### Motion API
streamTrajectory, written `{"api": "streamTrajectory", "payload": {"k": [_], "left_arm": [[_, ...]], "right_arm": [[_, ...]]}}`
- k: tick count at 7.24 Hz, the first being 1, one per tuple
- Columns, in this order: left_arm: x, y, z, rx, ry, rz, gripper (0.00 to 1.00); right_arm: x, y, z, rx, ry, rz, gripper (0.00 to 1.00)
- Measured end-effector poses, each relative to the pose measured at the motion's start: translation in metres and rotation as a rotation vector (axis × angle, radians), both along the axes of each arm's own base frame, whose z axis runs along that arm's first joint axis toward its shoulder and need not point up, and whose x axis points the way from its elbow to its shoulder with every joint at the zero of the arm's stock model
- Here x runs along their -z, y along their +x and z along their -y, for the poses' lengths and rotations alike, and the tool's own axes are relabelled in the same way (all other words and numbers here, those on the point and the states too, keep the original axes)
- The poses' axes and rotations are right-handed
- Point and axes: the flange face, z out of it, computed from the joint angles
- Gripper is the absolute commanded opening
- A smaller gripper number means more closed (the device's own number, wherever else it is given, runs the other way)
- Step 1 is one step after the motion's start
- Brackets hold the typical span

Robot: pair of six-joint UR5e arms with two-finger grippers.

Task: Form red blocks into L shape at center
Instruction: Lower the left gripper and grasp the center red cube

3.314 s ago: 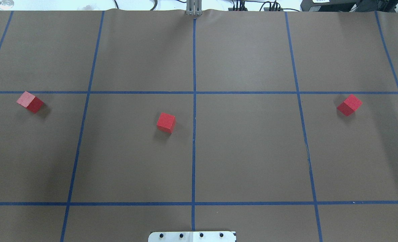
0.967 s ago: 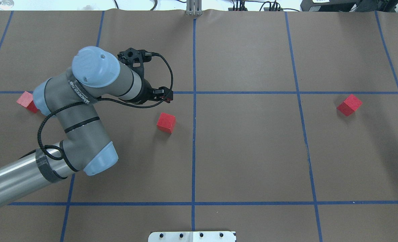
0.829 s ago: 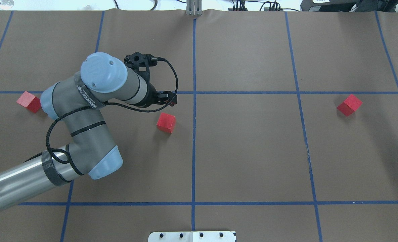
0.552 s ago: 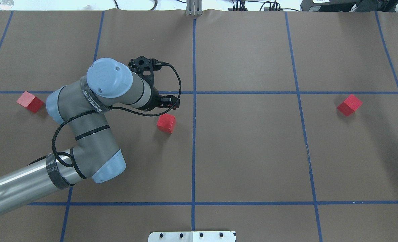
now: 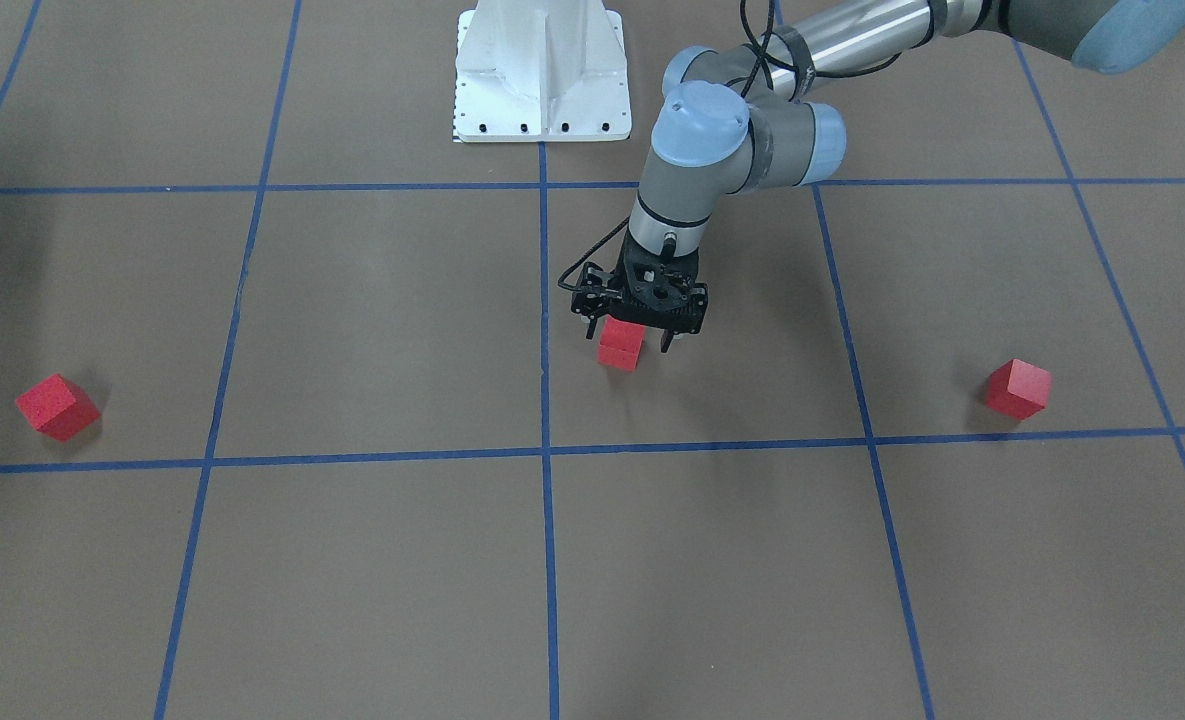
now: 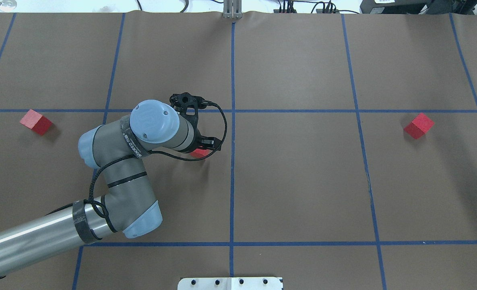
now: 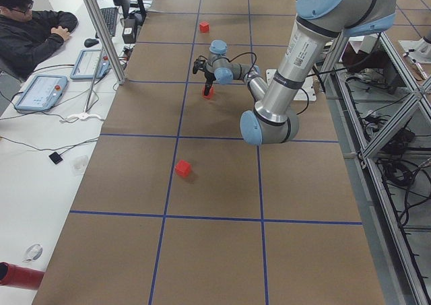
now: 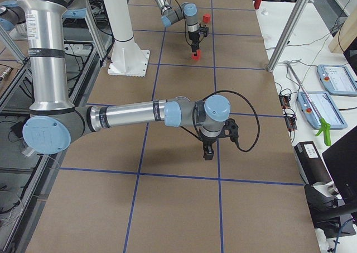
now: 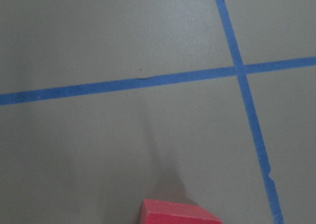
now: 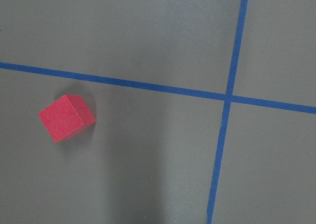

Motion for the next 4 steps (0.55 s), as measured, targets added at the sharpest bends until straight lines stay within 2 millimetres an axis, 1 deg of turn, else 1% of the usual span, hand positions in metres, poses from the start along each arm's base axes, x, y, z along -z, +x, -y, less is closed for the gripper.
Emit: {"api": "streamTrajectory", "payload": {"k": [1, 2, 3, 4], "left_arm": [[-0.0041, 0.0050, -0.0033, -0.006, -0.003, 0.008, 0.90], [-0.0073, 0.0083, -0.0062, -0.012, -0.006, 0.014, 0.60], [-0.0092, 0.0098, -0.0076, -0.014, -0.008, 0.017, 0.13], [-0.0080, 0.0101, -0.0077, -0.014, -0.008, 0.016, 0.00]], "right_arm": [[0.0005, 0.0000, 0.0000, 0.000, 0.001, 0.000, 1.00], [0.0012, 0.0000, 0.0000, 0.000, 0.002, 0.001, 1.00], [0.0020, 0.0000, -0.0002, 0.000, 0.004, 0.001, 1.00], [0.0023, 0.0000, -0.0004, 0.000, 0.005, 0.001, 0.99]]}}
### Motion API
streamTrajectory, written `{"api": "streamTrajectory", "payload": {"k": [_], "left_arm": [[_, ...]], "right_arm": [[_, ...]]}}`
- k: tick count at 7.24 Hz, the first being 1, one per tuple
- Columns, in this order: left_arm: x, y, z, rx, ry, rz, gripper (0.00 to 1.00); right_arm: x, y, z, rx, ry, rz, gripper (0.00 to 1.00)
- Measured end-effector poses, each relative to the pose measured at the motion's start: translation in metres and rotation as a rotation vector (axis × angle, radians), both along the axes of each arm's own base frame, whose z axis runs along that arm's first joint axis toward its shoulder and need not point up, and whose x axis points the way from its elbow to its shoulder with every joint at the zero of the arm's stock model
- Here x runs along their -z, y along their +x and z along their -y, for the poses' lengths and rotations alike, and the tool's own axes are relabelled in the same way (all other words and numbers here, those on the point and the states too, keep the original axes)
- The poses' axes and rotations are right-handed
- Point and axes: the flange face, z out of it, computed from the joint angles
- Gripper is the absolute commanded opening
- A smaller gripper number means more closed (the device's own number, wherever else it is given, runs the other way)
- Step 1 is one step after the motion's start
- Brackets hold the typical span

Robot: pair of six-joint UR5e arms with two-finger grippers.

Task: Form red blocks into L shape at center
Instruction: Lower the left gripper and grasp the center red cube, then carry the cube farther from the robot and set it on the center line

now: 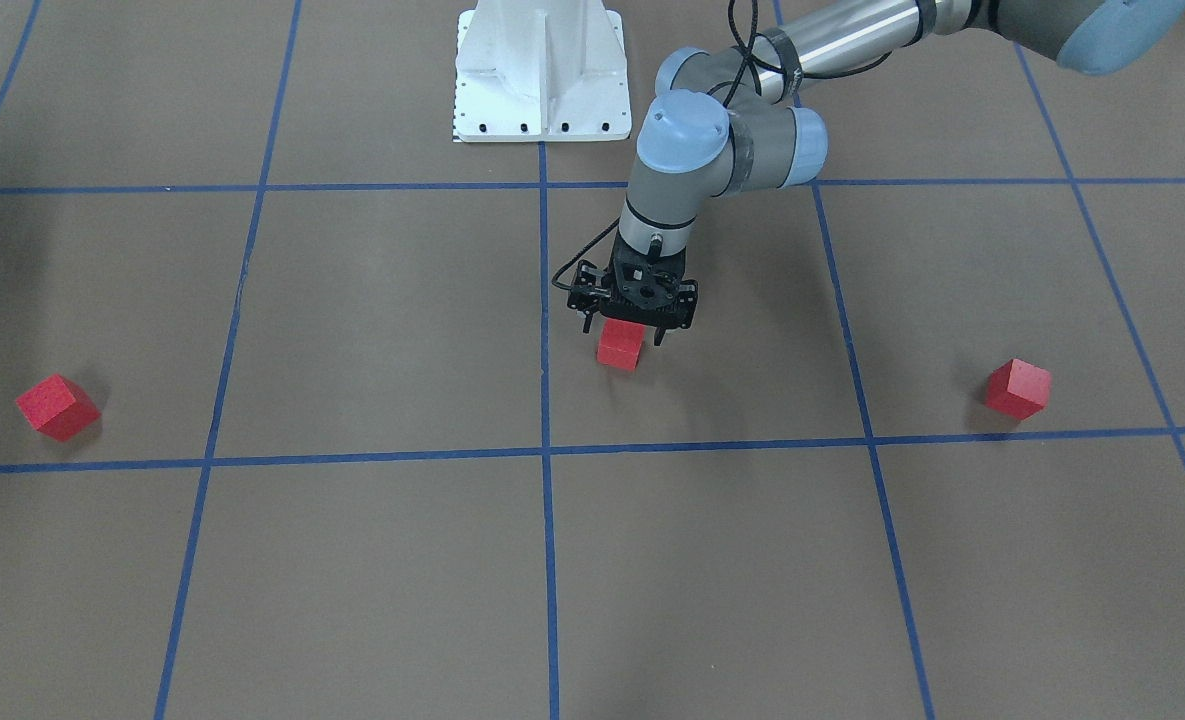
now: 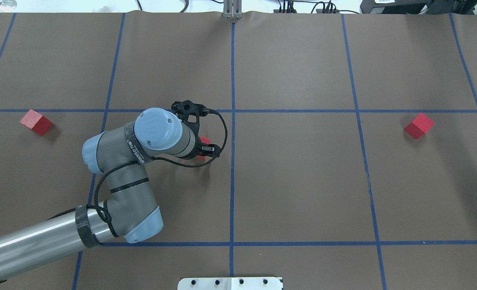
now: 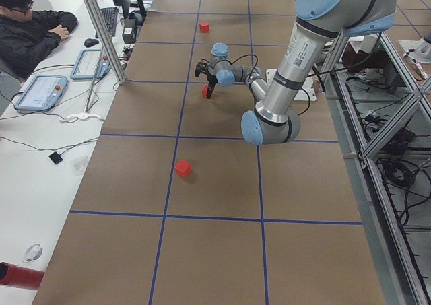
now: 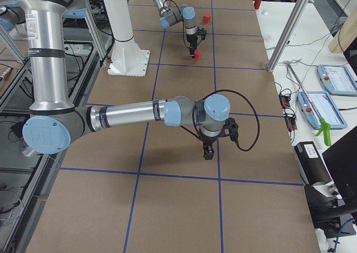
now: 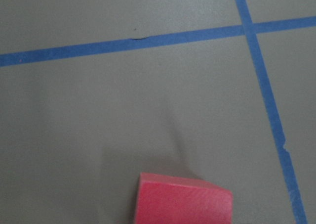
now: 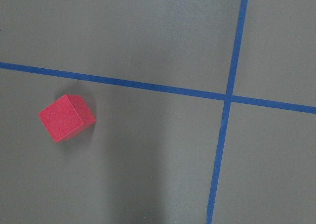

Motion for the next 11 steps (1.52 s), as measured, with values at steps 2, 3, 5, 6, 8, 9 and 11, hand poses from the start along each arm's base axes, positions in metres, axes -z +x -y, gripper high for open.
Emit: {"api": "streamTrajectory", "payload": {"k": [2, 3, 5, 6, 8, 9, 11], "left_arm": [[0.011, -0.003, 0.002, 0.013, -0.010, -0.014, 0.00], [0.023, -0.006, 0.009, 0.038, -0.030, -0.016, 0.00], [0.059, -0.002, 0.041, 0.092, -0.074, 0.015, 0.00], [0.081, 0.013, 0.063, 0.111, -0.086, 0.035, 0.00], [0.106, 0.042, 0.090, 0.141, -0.098, 0.075, 0.00], [0.107, 0.051, 0.095, 0.152, -0.111, 0.088, 0.00], [0.102, 0.059, 0.098, 0.165, -0.132, 0.100, 0.00]], "right_arm": [[0.001, 0.000, -0.001, 0.000, 0.002, 0.000, 0.99], [0.001, 0.000, -0.002, 0.000, 0.002, 0.001, 1.00], [0.002, 0.000, -0.002, -0.001, 0.004, 0.002, 0.99], [0.003, 0.000, -0.002, -0.001, 0.005, 0.003, 1.00], [0.004, 0.000, -0.002, -0.001, 0.007, 0.002, 1.00], [0.004, 0.000, -0.002, -0.001, 0.007, 0.002, 0.99], [0.004, 0.000, -0.002, 0.000, 0.009, 0.002, 1.00]]}}
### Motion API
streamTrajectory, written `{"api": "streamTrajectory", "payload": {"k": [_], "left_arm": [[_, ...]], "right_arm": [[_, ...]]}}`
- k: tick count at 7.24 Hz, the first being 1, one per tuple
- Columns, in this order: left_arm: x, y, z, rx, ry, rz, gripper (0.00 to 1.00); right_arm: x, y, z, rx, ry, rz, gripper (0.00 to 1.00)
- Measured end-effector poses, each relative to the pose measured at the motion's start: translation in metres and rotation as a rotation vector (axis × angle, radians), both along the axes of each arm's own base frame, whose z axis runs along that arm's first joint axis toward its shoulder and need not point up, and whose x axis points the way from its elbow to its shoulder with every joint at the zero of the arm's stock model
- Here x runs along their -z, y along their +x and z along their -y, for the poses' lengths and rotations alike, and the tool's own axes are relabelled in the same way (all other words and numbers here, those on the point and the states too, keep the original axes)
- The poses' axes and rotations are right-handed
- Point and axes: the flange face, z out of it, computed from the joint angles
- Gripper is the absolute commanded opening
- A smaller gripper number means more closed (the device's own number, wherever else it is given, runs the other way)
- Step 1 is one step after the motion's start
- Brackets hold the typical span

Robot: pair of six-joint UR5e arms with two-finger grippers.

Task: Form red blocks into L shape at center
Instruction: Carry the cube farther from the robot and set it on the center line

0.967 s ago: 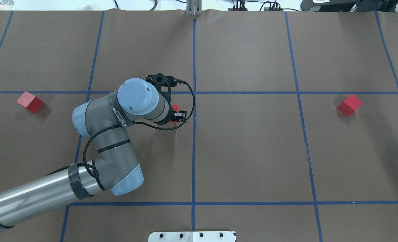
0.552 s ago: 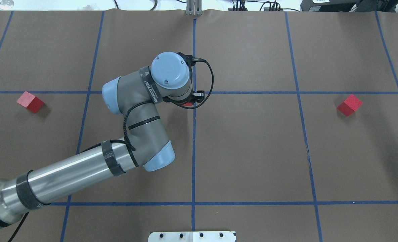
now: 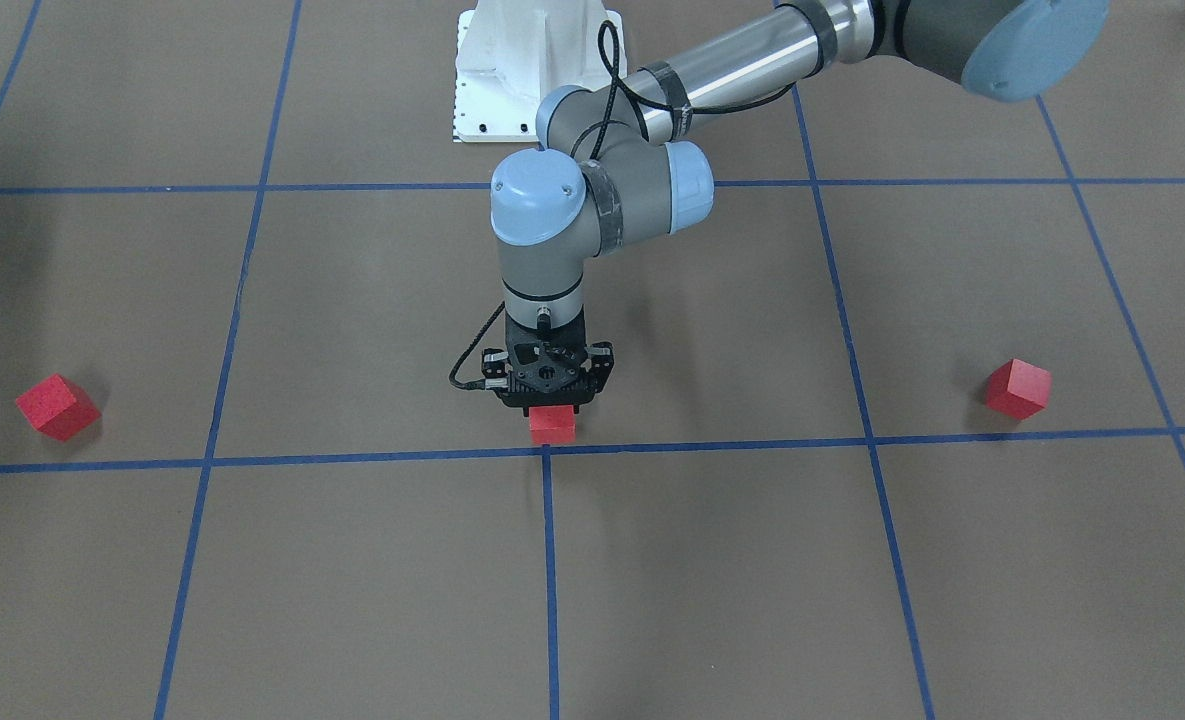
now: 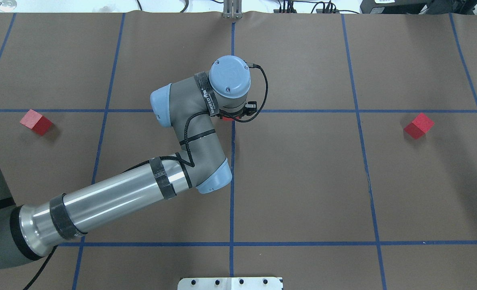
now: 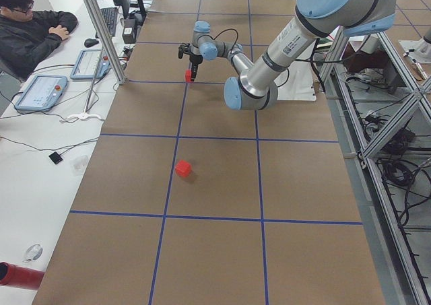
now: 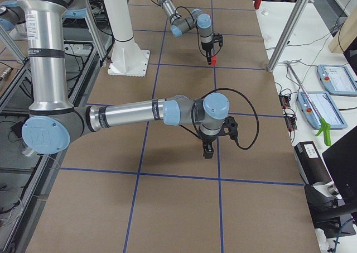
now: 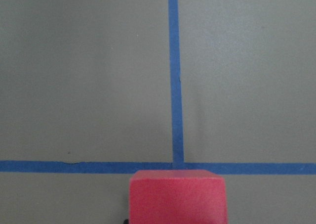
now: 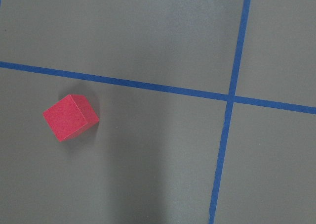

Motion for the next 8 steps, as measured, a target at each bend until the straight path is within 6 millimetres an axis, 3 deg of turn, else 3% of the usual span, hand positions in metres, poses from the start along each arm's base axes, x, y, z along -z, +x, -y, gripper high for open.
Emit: {"api": "streamTrajectory", "payload": {"k": [5, 6, 8], "left_arm": [[-0.006, 0.016, -0.015, -0.026, -0.004, 0.009, 0.00], [-0.008, 0.019, -0.018, -0.031, -0.007, 0.014, 0.17], [-0.011, 0.023, -0.020, -0.038, -0.007, 0.018, 0.97]], "right_arm": [[-0.001, 0.000, -0.001, 0.002, 0.000, -0.001, 1.00], [-0.001, 0.000, -0.001, 0.002, 0.000, -0.001, 1.00], [-0.001, 0.000, -0.001, 0.002, 0.000, -0.001, 0.99]]}}
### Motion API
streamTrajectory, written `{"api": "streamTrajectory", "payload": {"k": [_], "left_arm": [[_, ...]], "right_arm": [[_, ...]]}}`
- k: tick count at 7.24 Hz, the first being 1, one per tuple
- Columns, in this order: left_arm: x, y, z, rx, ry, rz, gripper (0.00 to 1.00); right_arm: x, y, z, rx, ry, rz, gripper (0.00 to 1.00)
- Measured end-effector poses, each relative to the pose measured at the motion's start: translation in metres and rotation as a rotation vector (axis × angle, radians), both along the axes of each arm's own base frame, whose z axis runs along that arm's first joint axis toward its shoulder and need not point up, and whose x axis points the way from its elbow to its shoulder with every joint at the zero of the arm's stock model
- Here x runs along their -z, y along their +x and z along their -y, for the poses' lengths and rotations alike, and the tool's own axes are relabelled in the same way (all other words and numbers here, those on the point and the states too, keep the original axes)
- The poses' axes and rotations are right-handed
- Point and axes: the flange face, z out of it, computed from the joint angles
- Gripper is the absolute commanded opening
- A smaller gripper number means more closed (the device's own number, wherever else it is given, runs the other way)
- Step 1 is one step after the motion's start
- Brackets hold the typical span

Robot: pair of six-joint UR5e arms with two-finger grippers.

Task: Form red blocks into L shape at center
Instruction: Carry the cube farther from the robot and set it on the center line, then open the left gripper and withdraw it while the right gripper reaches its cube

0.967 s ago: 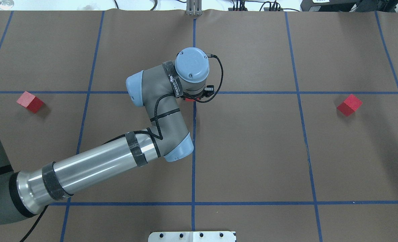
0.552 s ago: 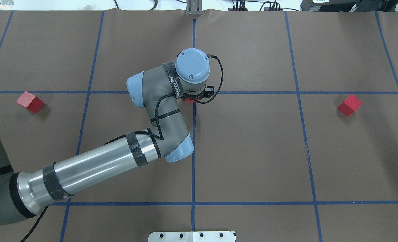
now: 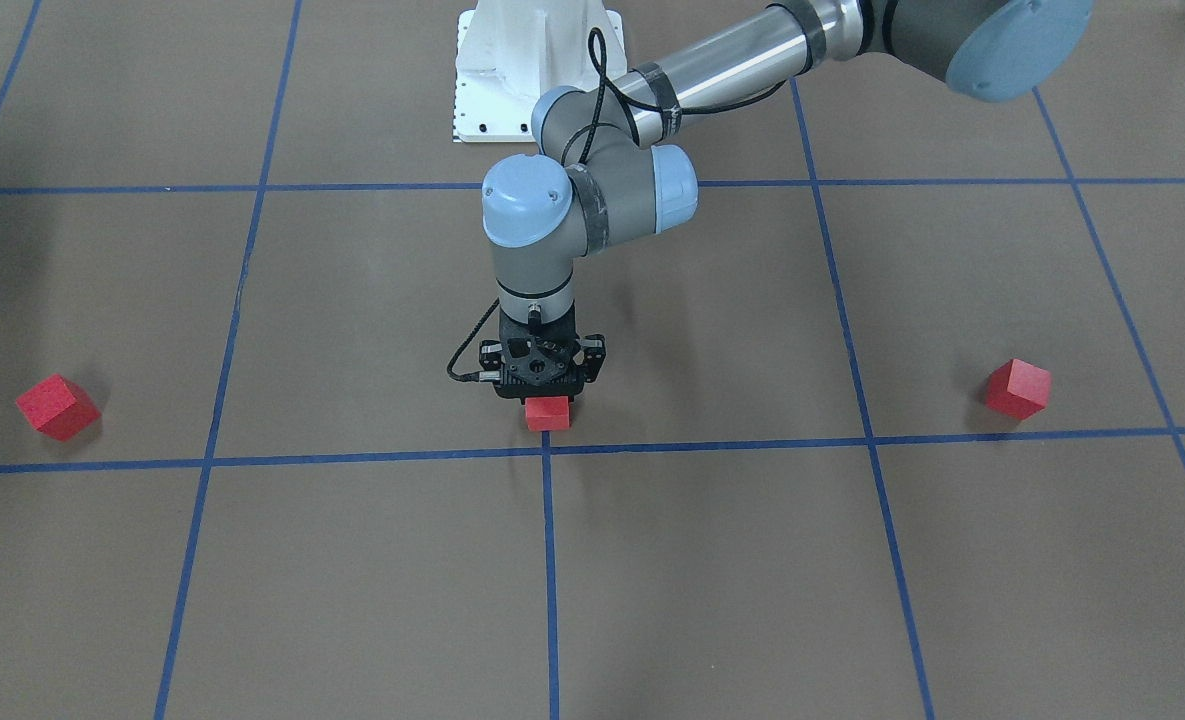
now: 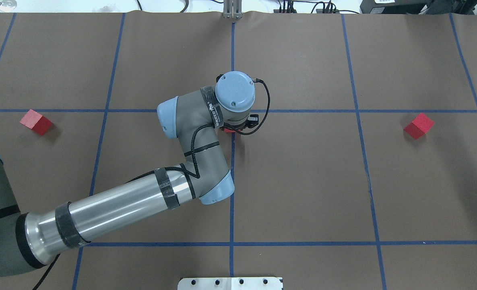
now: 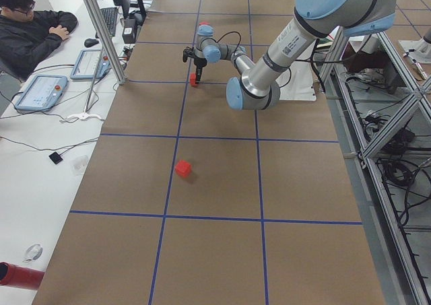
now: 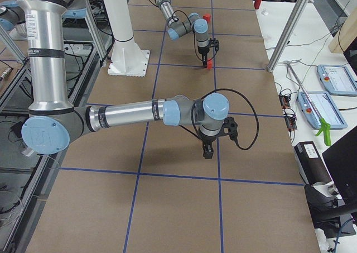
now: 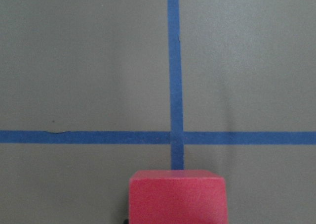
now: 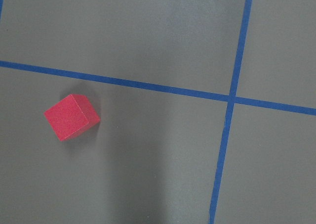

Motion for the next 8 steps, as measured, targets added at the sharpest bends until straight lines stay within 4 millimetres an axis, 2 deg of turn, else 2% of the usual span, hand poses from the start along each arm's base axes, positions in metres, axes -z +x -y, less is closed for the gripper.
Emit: {"api": "streamTrajectory", "payload": {"k": [2, 5, 6, 7, 8], "left_arm": [[0.004, -0.003, 0.001, 0.000, 0.011, -0.013, 1.00], [0.016, -0.024, 0.015, 0.026, 0.023, -0.033, 1.00], [0.029, -0.045, 0.025, 0.037, 0.024, -0.047, 1.00], [0.045, -0.084, 0.043, 0.034, 0.014, -0.052, 1.00], [0.055, -0.140, 0.061, 0.011, 0.012, -0.052, 1.00]], "right_arm": [[0.002, 0.000, 0.001, 0.001, 0.005, -0.001, 0.99], [0.011, 0.000, 0.002, 0.000, 0.022, 0.002, 1.00], [0.022, -0.002, 0.002, 0.002, 0.042, 0.004, 0.99], [0.042, -0.013, 0.002, 0.014, 0.073, 0.004, 0.99], [0.063, -0.038, 0.003, 0.047, 0.112, -0.006, 0.99]]}}
